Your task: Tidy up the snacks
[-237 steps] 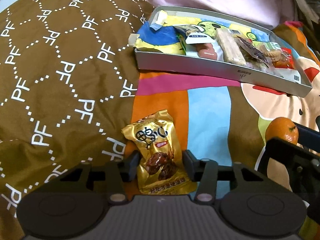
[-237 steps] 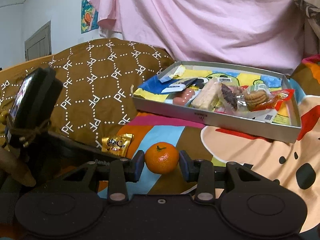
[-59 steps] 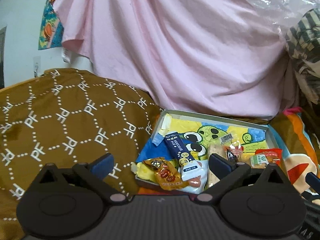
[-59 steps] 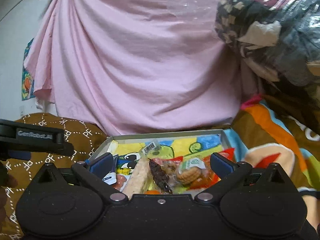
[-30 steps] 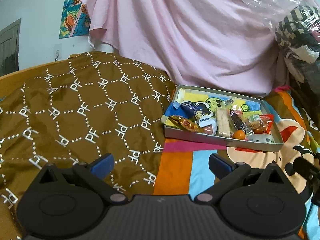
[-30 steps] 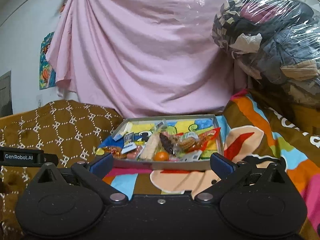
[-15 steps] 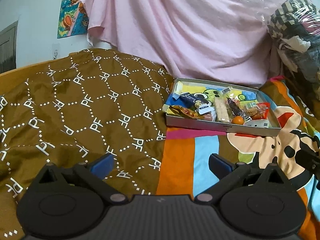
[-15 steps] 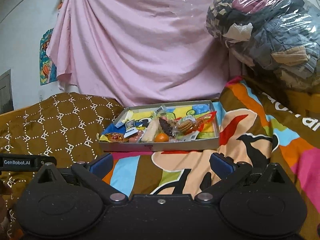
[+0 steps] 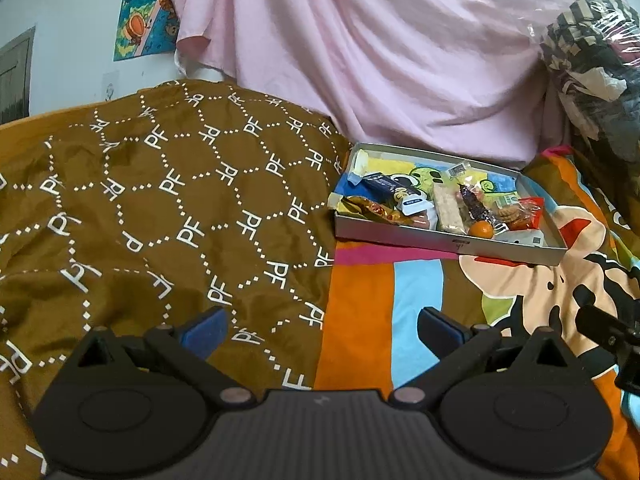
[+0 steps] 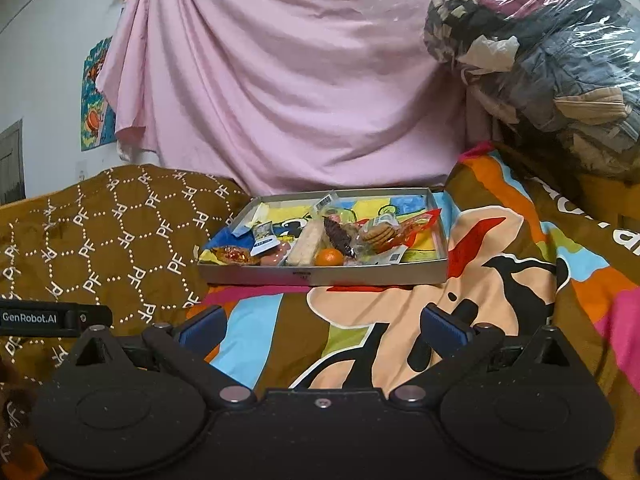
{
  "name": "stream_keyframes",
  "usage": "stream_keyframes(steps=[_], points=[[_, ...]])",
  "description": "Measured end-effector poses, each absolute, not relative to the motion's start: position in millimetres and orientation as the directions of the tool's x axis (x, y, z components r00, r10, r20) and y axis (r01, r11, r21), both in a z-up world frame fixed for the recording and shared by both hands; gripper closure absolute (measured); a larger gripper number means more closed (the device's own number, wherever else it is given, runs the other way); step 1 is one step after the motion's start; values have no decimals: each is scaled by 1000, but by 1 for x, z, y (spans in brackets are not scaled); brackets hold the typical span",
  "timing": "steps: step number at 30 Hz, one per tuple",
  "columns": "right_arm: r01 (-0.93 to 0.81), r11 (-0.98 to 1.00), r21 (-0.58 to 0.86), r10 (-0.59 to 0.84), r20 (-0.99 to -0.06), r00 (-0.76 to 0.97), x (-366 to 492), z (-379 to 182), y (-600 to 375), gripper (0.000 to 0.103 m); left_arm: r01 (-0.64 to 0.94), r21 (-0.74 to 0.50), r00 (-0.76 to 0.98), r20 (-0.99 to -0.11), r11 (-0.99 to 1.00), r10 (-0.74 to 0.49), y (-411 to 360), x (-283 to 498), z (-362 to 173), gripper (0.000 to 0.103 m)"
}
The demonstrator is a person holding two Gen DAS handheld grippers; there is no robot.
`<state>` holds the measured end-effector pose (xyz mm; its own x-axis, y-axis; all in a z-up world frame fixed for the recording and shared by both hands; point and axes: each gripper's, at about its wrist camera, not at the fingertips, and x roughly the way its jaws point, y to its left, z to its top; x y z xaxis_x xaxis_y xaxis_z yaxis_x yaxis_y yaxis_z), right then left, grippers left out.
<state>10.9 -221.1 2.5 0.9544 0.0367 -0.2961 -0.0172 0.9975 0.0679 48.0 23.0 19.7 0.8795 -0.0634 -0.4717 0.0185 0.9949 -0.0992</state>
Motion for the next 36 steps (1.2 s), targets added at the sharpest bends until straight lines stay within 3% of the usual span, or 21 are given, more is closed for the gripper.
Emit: stream_keyframes(steps=[36], points=[[-39, 998, 42, 50, -316, 947, 18, -5, -214, 1, 14, -92, 870, -490, 996, -57, 22, 48, 14, 0]])
